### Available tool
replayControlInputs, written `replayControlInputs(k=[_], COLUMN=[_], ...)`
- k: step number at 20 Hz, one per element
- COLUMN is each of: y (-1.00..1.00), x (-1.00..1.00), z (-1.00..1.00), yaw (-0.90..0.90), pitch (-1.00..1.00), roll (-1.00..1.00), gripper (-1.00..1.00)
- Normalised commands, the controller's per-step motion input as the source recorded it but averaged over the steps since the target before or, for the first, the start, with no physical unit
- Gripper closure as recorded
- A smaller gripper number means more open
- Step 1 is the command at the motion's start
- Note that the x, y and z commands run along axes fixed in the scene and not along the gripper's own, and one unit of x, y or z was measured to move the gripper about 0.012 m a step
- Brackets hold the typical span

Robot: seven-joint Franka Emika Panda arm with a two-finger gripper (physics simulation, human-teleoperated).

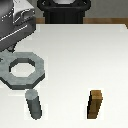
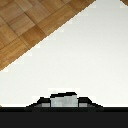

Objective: Put the loop with the handle onto the peg.

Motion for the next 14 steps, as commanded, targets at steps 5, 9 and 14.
replayControlInputs(k=[5,9,14], y=[0.0,0.0,0.0], x=[0.0,0.0,0.8], z=[0.0,0.0,0.0], yaw=[0.0,0.0,0.0], pitch=[0.0,0.0,0.0], roll=[0.0,0.0,0.0], gripper=[1.0,1.0,1.0])
